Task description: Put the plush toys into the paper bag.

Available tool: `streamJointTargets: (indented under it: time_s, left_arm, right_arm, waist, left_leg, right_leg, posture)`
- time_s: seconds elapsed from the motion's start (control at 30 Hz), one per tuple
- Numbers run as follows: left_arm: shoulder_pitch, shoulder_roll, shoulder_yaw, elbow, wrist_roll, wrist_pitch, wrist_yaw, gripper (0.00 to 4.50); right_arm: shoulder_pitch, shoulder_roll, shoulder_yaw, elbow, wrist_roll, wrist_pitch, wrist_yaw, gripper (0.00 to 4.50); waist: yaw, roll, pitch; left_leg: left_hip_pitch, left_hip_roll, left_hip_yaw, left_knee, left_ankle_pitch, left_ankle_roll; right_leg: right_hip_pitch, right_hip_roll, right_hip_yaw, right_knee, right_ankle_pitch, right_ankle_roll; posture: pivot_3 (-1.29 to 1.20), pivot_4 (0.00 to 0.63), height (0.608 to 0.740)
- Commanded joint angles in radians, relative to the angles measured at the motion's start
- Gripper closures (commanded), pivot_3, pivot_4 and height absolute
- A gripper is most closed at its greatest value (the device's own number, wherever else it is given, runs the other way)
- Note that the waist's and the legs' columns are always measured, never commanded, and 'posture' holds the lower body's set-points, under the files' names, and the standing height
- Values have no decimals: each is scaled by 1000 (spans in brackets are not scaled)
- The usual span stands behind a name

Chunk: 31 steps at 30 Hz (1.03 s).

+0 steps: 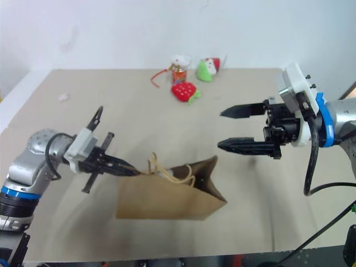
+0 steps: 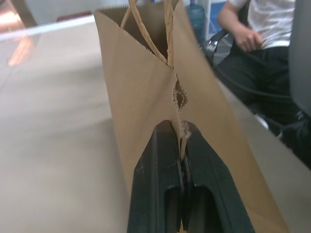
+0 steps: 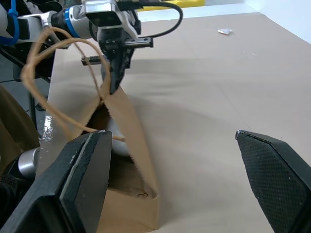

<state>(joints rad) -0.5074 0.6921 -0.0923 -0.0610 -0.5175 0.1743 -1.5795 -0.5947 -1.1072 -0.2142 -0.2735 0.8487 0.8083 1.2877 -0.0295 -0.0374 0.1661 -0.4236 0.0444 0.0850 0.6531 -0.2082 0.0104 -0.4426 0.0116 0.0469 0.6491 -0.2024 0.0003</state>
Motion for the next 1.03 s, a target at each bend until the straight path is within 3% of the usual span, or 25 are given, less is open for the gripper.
streamJointTargets:
  time_s: [0.03,0.07,0.17,0.37,0.53,0.67,0.9,1.03]
  left_arm:
    - [-40,10,5,15,14,-13,-3,3958]
    - [-45,13,7,14,11,-9,-6,3913]
    - [-50,35,33,-29,-22,36,5,2882]
    - [-67,90,115,-175,-151,247,126,118]
    - [-74,112,192,-252,-255,395,254,42]
    - [-97,122,232,-212,-245,424,345,42]
    - [-58,100,169,56,46,160,431,42]
    - [-25,91,152,113,111,63,428,42]
  right_arm:
    - [-7,-21,-41,-19,15,-12,10,0]
    - [-7,-22,-41,-18,14,-13,11,0]
    - [-2,-25,-47,-15,18,-8,14,0]
    - [27,-28,-56,-8,9,-17,15,0]
    - [16,-22,-39,36,-16,-43,25,0]
    - [-3,-5,-24,85,-36,-62,23,0]
    - [36,57,6,219,-146,-206,32,0]
    - [43,102,3,261,-181,-262,12,0]
  waist:
    - [1,0,0]
    - [1,0,0]
    - [1,0,0]
    - [0,0,0]
    - [1,0,0]
    - [1,0,0]
    - [1,0,0]
    - [2,0,0]
  left_leg:
    - [0,0,0,0,0,0]
    - [0,0,0,0,0,0]
    - [0,0,0,0,0,0]
    - [-1,0,-1,0,0,0]
    - [0,0,0,0,0,0]
    - [1,0,0,0,0,0]
    - [2,0,0,0,0,0]
    - [1,0,2,-1,0,0]
  right_leg:
    - [0,0,0,0,0,0]
    - [0,0,0,0,0,0]
    - [0,0,0,0,0,0]
    - [0,0,0,0,0,0]
    - [0,0,-1,0,0,1]
    - [1,1,0,0,0,1]
    - [1,1,0,0,1,0]
    - [0,0,1,0,1,1]
  posture:
    - [0,150,740]
    - [0,150,740]
    - [0,150,740]
    - [0,150,740]
    - [0,150,740]
    - [0,150,740]
    - [0,150,740]
    - [0,150,740]
